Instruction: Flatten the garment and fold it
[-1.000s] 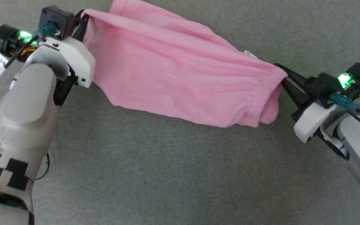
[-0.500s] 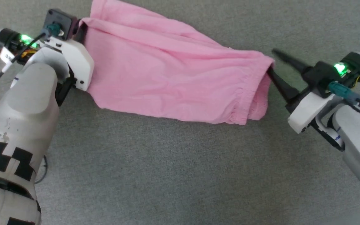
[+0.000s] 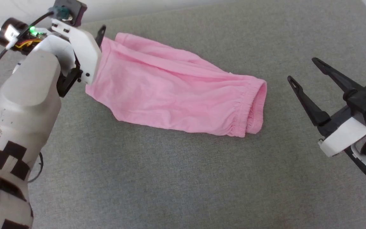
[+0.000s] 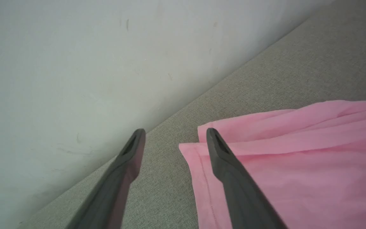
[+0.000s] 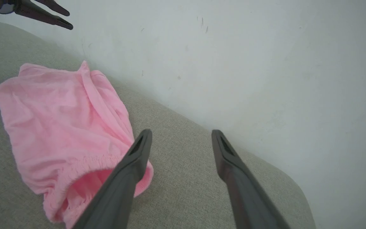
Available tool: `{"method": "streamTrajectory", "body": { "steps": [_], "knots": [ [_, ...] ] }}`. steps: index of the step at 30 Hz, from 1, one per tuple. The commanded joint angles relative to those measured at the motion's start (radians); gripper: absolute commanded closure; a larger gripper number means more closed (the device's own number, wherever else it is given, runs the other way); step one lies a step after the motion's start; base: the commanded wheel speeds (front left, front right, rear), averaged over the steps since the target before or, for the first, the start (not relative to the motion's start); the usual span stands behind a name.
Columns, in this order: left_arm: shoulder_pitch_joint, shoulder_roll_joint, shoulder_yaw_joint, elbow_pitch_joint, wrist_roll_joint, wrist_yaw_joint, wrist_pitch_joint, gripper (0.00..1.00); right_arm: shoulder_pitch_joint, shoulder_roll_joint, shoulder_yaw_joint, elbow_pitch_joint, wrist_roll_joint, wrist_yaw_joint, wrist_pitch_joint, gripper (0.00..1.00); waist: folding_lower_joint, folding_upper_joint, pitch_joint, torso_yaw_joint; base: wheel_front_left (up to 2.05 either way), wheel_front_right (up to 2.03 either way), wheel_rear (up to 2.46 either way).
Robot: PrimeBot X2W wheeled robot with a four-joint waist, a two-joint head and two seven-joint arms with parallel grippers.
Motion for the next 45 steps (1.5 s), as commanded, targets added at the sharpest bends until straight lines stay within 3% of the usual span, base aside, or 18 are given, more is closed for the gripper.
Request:
{"method": "streamTrajectory", "body": {
  "steps": [1,7,10,15,24,25,26,31,36,40,43,44,45],
  "knots": [
    [-0.01,0.012,-0.033,-0.021,-0.041,-0.007,0.08,0.0,0.029,0.005,-0.02,-0.029,-0.012,-0.002,0.014,0.0,0.0002,0.0,-0.032,0.001,0.0,0.0,0.0],
    [-0.025,0.092,-0.169,-0.162,-0.249,-0.007,0.463,0.0,0.08,0.037,-0.061,-0.113,-0.031,-0.002,0.056,0.0,0.0002,0.0,-0.015,-0.029,0.0,0.0,0.0],
    [-0.037,0.14,-0.212,-0.22,-0.323,-0.007,0.582,0.0,0.087,0.058,-0.06,-0.13,-0.036,-0.002,0.067,0.0,0.0002,0.0,0.007,-0.05,0.0,0.0,0.0],
    [-0.04,0.186,-0.265,-0.247,-0.381,-0.007,0.699,0.0,0.074,0.09,-0.04,-0.127,-0.033,-0.002,0.068,0.0,0.0002,0.0,0.049,-0.092,0.0,0.0,0.0],
    [0.001,0.208,-0.33,-0.22,-0.418,-0.007,0.789,0.0,0.036,0.125,-0.004,-0.069,-0.013,-0.002,0.044,0.0,0.0002,0.0,0.089,-0.139,0.0,0.0,0.0],
    [0.005,0.211,-0.341,-0.224,-0.421,-0.007,0.795,0.57,0.031,0.124,-0.002,-0.064,-0.008,-0.002,0.043,0.0,0.0002,0.0,0.089,-0.14,0.0,0.0,0.0],
    [0.007,0.211,-0.347,-0.229,-0.424,-0.007,0.796,1.0,0.025,0.12,0.0,-0.058,-0.003,-0.002,0.044,0.0,0.0002,0.0,0.087,-0.139,0.0,0.0,0.0],
    [0.001,0.213,-0.357,-0.247,-0.44,-0.007,0.758,1.0,-0.043,0.085,0.013,-0.059,0.031,-0.002,0.094,0.0,0.0002,0.0,0.062,-0.125,0.0,0.0,0.0],
    [-0.008,0.2,-0.364,-0.261,-0.447,-0.007,0.704,1.0,-0.165,0.036,0.08,-0.106,0.162,-0.002,0.233,0.0,0.0002,0.0,0.031,-0.106,0.0,0.0,0.0],
    [-0.003,0.191,-0.376,-0.268,-0.453,-0.007,0.673,1.0,-0.259,0.029,0.149,-0.111,0.303,-0.002,0.457,0.0,0.0002,0.0,0.012,-0.097,0.0,0.0,0.0],
    [0.0,0.187,-0.385,-0.27,-0.458,-0.007,0.658,1.0,-0.298,0.068,0.179,-0.078,0.437,-0.002,0.677,0.0,0.0002,0.0,0.004,-0.095,0.0,0.0,0.0],
    [0.0,0.187,-0.385,-0.27,-0.458,-0.007,0.658,1.0,-0.298,0.068,0.179,-0.078,0.437,-0.002,0.677,0.0,0.0002,0.0,0.004,-0.095,0.0,0.0,0.0],
    [-0.001,0.187,-0.387,-0.27,-0.46,-0.007,0.654,1.0,-0.31,0.084,0.174,-0.055,0.468,-0.002,0.743,0.0,0.0002,0.0,0.004,-0.094,0.0,0.0,0.0]
  ]
}}
